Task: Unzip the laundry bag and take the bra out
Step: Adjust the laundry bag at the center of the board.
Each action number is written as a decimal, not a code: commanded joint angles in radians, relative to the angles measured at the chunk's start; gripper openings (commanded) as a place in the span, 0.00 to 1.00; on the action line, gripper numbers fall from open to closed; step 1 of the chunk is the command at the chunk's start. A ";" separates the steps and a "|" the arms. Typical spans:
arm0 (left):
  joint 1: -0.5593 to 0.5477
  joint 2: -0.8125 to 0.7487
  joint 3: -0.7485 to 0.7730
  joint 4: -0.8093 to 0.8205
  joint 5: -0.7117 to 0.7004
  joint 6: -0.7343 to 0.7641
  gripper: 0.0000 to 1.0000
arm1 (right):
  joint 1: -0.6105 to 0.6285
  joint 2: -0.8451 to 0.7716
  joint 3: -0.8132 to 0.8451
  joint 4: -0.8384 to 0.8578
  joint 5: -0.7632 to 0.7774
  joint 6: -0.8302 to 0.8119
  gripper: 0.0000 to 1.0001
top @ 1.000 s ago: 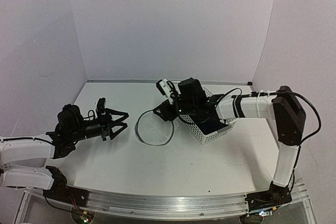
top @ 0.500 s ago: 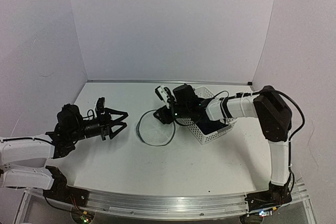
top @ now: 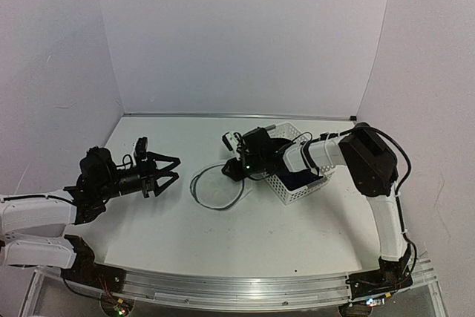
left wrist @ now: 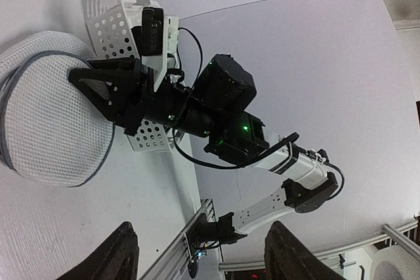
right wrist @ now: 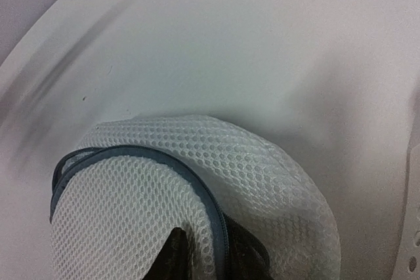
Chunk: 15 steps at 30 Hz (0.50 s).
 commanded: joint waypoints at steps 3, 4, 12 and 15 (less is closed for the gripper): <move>0.007 -0.022 0.035 0.025 0.014 0.013 0.66 | 0.005 0.024 0.009 -0.015 -0.093 0.056 0.18; 0.007 -0.021 0.034 0.025 0.012 0.013 0.66 | 0.008 0.023 0.000 -0.015 -0.096 0.060 0.17; 0.007 -0.020 0.037 0.025 0.013 0.013 0.66 | 0.065 0.034 -0.113 0.068 -0.066 0.123 0.16; 0.008 -0.031 0.036 0.026 0.011 0.014 0.66 | 0.083 0.040 -0.148 0.098 -0.085 0.151 0.15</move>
